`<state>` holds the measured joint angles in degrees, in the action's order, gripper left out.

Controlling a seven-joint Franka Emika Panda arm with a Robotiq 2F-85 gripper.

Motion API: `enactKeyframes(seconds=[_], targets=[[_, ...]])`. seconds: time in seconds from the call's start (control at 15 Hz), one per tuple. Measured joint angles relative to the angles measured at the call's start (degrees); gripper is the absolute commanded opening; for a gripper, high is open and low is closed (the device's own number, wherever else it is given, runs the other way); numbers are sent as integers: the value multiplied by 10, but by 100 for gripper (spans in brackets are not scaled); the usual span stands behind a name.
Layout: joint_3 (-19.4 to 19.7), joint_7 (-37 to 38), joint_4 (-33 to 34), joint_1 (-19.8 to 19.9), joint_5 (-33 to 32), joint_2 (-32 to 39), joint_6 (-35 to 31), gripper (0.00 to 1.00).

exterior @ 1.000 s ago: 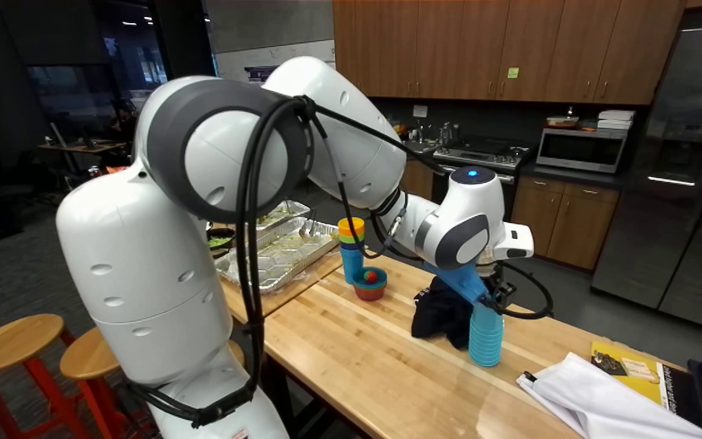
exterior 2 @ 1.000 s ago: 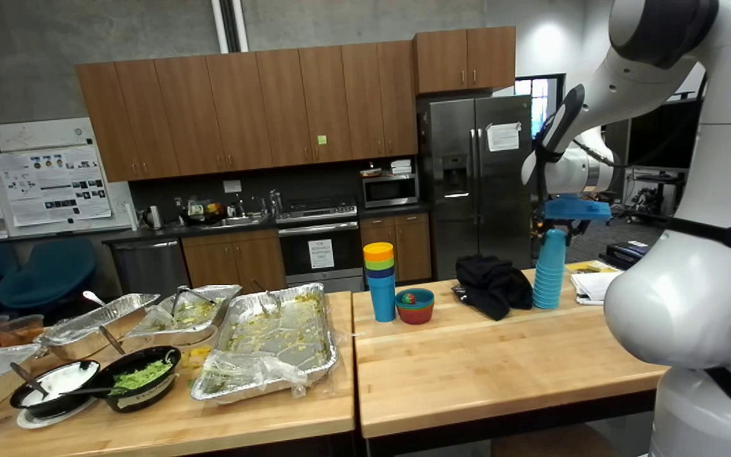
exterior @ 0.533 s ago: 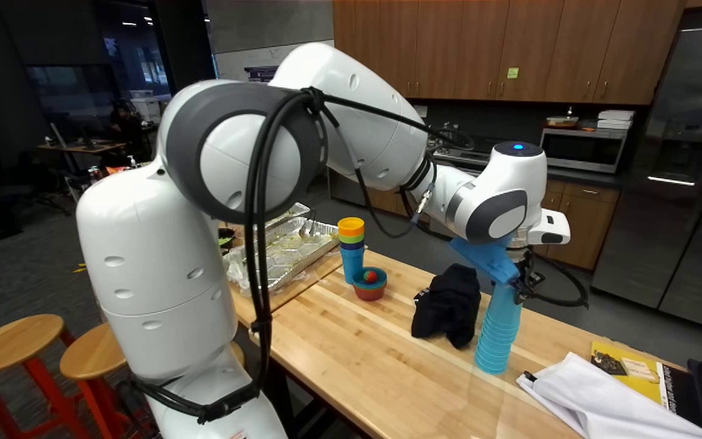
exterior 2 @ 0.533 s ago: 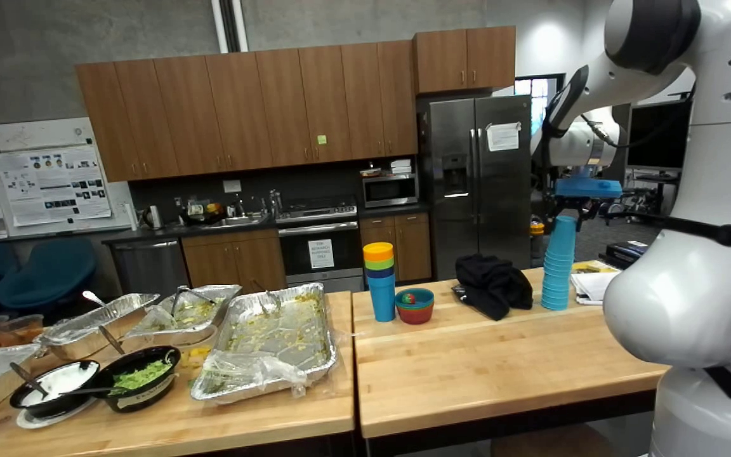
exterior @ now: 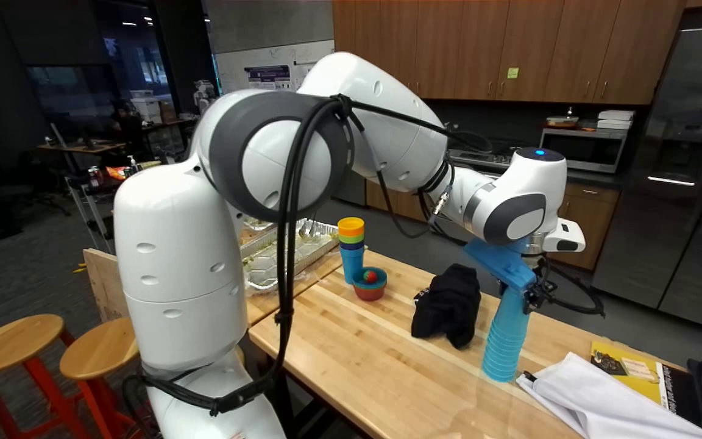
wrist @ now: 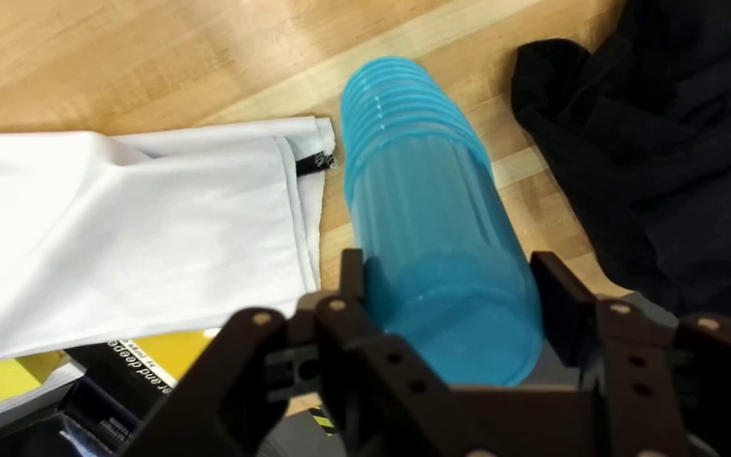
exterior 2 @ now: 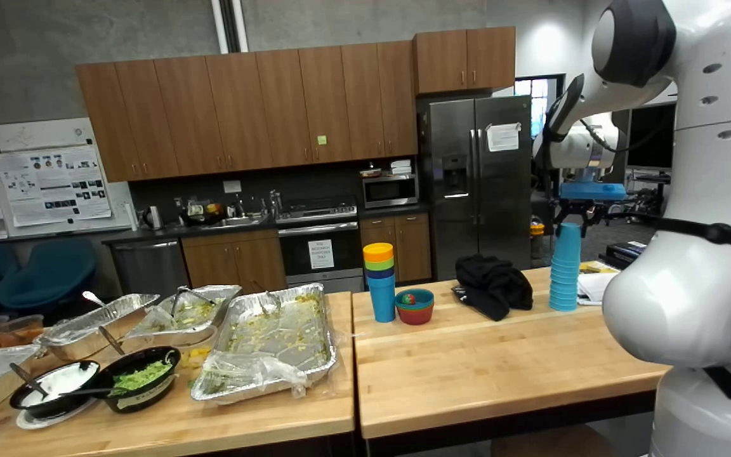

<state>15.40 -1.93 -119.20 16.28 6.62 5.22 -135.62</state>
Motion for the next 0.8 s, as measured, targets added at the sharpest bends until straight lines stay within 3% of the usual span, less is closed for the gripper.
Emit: enactKeyframes(seconds=[0.8], targets=[[-12, -4, -38, -16, -38, -15, -1, 39]])
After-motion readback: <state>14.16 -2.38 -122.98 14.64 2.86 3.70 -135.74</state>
